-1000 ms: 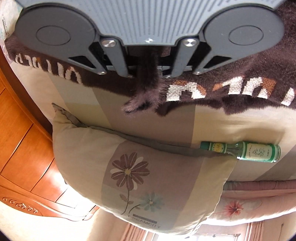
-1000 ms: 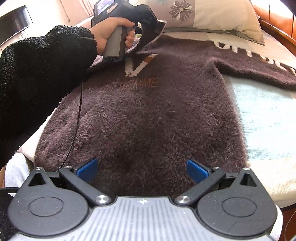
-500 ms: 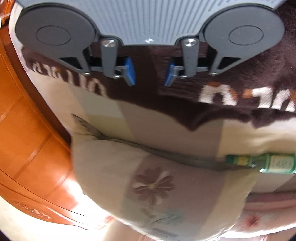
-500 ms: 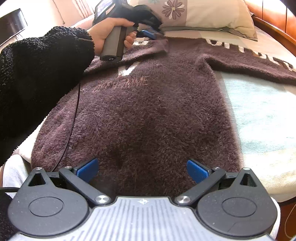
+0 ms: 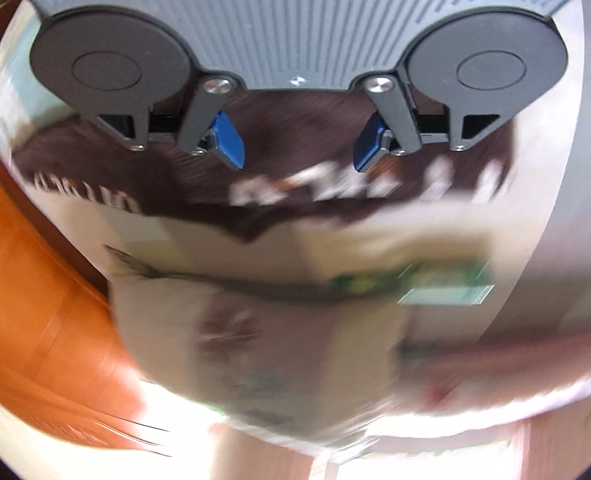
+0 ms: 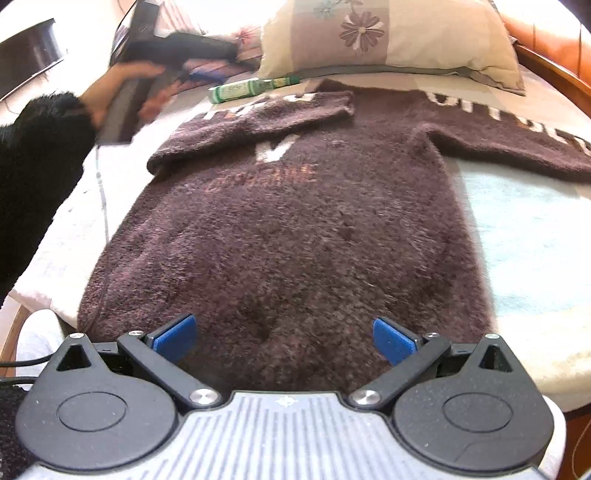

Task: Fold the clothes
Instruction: 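Lower the right gripper toward the folded sleeve on the sweater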

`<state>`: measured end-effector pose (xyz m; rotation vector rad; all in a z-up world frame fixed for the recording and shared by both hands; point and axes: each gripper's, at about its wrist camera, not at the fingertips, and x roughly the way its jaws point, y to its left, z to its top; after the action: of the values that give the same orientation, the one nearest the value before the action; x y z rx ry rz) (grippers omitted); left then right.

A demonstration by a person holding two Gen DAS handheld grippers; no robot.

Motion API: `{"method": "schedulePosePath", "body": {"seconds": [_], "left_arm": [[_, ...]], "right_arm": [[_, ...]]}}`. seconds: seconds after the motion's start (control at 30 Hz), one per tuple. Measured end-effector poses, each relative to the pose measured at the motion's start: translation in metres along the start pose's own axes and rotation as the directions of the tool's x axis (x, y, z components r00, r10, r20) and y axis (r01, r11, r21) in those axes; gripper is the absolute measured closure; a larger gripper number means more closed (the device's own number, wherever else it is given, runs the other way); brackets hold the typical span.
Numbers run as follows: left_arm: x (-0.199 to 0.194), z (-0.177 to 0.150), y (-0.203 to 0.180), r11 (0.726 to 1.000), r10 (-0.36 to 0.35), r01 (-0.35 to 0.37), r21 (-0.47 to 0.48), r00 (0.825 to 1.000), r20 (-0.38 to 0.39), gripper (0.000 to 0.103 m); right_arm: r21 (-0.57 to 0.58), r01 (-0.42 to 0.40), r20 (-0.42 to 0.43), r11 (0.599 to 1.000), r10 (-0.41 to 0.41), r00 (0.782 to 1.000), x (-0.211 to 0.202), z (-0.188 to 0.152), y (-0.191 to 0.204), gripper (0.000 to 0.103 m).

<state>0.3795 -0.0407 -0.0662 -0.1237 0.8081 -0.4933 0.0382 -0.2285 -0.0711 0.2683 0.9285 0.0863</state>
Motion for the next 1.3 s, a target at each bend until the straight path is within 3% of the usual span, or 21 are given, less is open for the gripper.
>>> {"method": "schedulePosePath", "body": {"seconds": [0.07,0.13,0.3,0.37,0.4,0.5,0.7,0.8,0.93,1.0,1.13,1.2,1.3], "left_arm": [[0.009,-0.013,0.033,0.991,-0.062,0.056,-0.123,0.997,-0.044,0.036],[0.027,-0.026,0.052,0.984,-0.074,0.053,-0.17,0.99,-0.117,0.036],[0.025,-0.032,0.039,0.998,-0.066,0.065,-0.013,0.994,-0.085,0.032],[0.02,-0.032,0.029,0.994,-0.058,0.062,0.09,0.997,-0.044,0.014],[0.022,-0.035,0.03,0.992,-0.036,0.041,0.121,0.998,-0.042,0.01],[0.029,-0.044,0.039,0.988,-0.007,0.019,0.154,0.997,-0.079,0.009],[-0.003,-0.057,0.058,0.974,-0.127,0.116,0.194,0.991,0.044,0.008],[-0.009,-0.051,0.071,0.982,-0.087,0.08,0.172,0.996,0.035,0.008],[-0.015,-0.049,0.096,0.979,-0.183,0.179,0.094,0.982,0.046,0.008],[-0.008,-0.051,0.104,0.979,-0.2,0.198,0.055,0.979,0.04,0.008],[0.0,-0.053,0.108,0.98,-0.196,0.195,0.031,0.98,0.028,0.008],[0.001,-0.053,0.106,0.982,-0.186,0.185,0.035,0.982,0.024,0.008],[-0.001,-0.052,0.103,0.985,-0.168,0.167,0.046,0.985,0.025,0.008]], "right_arm": [[-0.003,-0.005,-0.003,1.0,0.005,1.0,0.003,0.001,0.002,0.0],[-0.013,0.015,-0.02,1.0,-0.015,1.0,0.009,0.006,0.007,0.0],[-0.034,0.071,-0.037,0.997,-0.072,0.997,0.016,0.02,0.015,0.0],[-0.045,0.087,-0.033,0.995,-0.089,0.996,0.017,0.03,0.016,0.0],[-0.055,0.095,-0.029,0.994,-0.097,0.995,0.018,0.036,0.019,0.0],[-0.106,0.116,-0.002,0.988,-0.117,0.993,0.024,0.065,0.028,0.0],[-0.262,0.15,0.094,0.953,-0.129,0.987,0.06,0.147,0.049,0.0],[-0.34,0.126,0.093,0.932,-0.1,0.991,0.101,0.194,0.058,0.0],[-0.406,0.112,0.086,0.907,-0.084,0.993,0.171,0.242,0.063,0.0],[-0.427,0.144,0.11,0.893,-0.107,0.988,0.202,0.254,0.062,0.0],[-0.354,0.125,0.043,0.927,-0.117,0.992,0.241,0.256,0.036,0.0],[-0.354,0.112,0.05,0.929,-0.101,0.994,0.235,0.246,0.021,0.0],[-0.265,0.092,0.033,0.96,-0.086,0.996,0.217,0.241,0.0,0.0]]}}
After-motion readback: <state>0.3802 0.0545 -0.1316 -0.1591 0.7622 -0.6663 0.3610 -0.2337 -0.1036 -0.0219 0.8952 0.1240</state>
